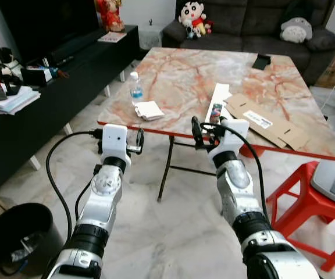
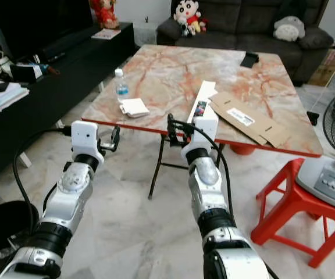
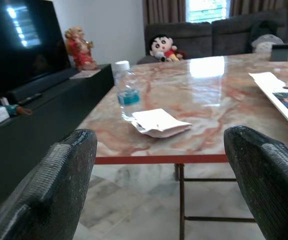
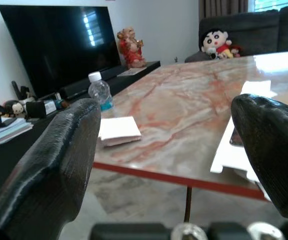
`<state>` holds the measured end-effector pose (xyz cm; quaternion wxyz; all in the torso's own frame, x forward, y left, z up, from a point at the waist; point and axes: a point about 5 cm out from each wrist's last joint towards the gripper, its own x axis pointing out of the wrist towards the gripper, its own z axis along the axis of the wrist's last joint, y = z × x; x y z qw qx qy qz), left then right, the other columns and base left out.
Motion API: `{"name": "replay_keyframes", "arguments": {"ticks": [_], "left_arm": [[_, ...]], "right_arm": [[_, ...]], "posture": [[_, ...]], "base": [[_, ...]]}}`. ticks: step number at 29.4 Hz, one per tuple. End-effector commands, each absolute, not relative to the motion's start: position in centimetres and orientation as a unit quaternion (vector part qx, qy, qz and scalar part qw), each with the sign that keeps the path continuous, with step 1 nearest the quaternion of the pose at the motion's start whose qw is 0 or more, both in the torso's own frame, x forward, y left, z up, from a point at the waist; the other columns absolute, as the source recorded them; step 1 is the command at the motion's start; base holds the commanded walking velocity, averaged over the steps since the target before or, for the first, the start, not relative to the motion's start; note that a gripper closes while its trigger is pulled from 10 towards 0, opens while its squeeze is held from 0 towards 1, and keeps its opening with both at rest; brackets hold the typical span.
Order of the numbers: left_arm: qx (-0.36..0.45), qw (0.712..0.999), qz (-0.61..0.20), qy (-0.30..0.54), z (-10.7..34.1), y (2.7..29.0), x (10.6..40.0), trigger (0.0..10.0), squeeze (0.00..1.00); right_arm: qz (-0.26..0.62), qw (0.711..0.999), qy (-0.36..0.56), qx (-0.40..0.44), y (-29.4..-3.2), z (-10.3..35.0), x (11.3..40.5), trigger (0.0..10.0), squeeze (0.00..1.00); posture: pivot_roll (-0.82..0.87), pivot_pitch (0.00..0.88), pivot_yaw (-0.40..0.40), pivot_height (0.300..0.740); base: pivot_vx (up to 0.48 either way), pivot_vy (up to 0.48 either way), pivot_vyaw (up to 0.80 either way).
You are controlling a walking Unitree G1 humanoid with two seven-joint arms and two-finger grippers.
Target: Picking trash to rubbish bin
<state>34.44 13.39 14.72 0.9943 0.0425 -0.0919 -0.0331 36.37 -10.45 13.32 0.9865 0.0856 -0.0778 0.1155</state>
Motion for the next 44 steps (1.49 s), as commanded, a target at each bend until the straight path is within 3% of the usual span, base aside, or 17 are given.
{"name": "replay_keyframes", "arguments": {"ticks": [1, 12, 35, 44], "left_arm": [[0.043, 0.994, -0.032, -0.094, 14.98, 13.26, 34.53, 10.0, 0.00], [0.039, 0.994, -0.028, -0.097, 15.03, 13.47, 34.45, 10.0, 0.00], [0.006, 0.995, -0.012, -0.102, 15.44, 13.91, 34.47, 10.0, 0.00], [0.006, 0.995, -0.008, -0.103, 15.59, 14.08, 34.40, 10.0, 0.00]], "right_arm": [[0.113, 0.986, -0.089, 0.084, -10.71, 14.01, 36.58, 10.0, 0.00], [0.116, 0.985, -0.092, 0.085, -10.52, 14.21, 36.62, 10.0, 0.00], [0.132, 0.984, -0.092, 0.073, -10.04, 14.31, 36.55, 10.0, 0.00], [0.141, 0.984, -0.092, 0.061, -9.83, 14.32, 36.48, 10.0, 0.00]], "posture": [[0.06, 0.000, -0.030, 0.740], [0.06, 0.000, -0.031, 0.740], [0.06, 0.003, -0.037, 0.740], [0.06, 0.009, -0.038, 0.740]], "base": [[0.000, -0.368, 0.00], [0.000, -0.324, 0.00], [0.000, 0.000, 0.00], [0.000, 0.319, 0.00]]}}
